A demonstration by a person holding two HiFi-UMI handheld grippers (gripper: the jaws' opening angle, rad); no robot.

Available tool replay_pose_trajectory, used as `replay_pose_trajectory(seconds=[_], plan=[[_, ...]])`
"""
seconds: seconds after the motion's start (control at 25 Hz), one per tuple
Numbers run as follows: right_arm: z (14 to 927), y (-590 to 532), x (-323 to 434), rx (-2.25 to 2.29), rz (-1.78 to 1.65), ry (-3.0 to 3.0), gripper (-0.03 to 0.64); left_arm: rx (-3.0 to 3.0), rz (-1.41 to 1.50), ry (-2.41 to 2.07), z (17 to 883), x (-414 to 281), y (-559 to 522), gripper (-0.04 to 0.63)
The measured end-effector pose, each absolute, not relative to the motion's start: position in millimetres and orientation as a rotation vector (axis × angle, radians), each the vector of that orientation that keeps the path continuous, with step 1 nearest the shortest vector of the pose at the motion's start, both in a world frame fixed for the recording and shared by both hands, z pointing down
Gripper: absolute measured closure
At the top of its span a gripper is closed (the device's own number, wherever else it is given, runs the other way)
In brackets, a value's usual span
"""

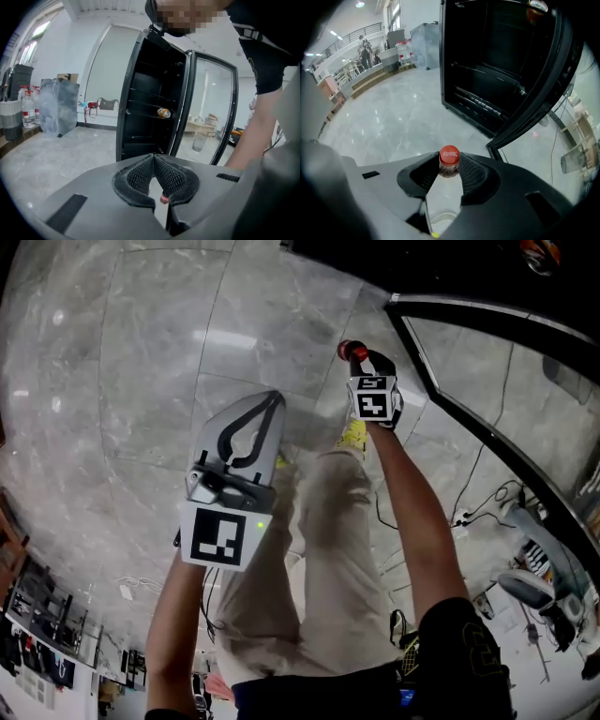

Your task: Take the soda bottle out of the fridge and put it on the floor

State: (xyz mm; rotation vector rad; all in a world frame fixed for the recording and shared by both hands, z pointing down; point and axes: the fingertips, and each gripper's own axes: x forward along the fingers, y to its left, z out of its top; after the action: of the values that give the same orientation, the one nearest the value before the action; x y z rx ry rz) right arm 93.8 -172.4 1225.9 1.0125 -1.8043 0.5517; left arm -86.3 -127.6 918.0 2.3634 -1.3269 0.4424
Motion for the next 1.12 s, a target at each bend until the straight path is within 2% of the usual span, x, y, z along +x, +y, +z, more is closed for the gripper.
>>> replay_pose_trajectory(seconds=[0.44,0.48,0.56,0.64,0.92,1.12], plan=[[1286.2,-169.7,87.4,0.951,0.619,-1.755,0.494,2.332,0.415,-1.301,933.9,-91.6,-127.4,0.577],[1285.8,-168.6,86.5,0.953,0.646,-1.753,0.477,2.333,0.418,-1.296,931.0,-91.0,-126.2,0.577],[1281.8,-167.7,86.0,0.955,0.689,-1.736,0.385,2.341,0.429,-1.291,923.5,-90.5,-125.3,0.577],[1271.1,-167.2,87.3,0.957,0.696,-1.718,0.385,2.344,0.431,-1.302,912.6,-90.6,-126.6,0.577],[1161.3,-144.5,91.8,0.906,0.637,-1.716,0.403,2.354,0.329,-1.297,824.2,-70.2,-113.2,0.577],[1026.3,-118.4,100.3,0.922,0.634,-1.763,0.420,2.535,0.495,-1.158,724.1,-40.4,-74.3,0.577]])
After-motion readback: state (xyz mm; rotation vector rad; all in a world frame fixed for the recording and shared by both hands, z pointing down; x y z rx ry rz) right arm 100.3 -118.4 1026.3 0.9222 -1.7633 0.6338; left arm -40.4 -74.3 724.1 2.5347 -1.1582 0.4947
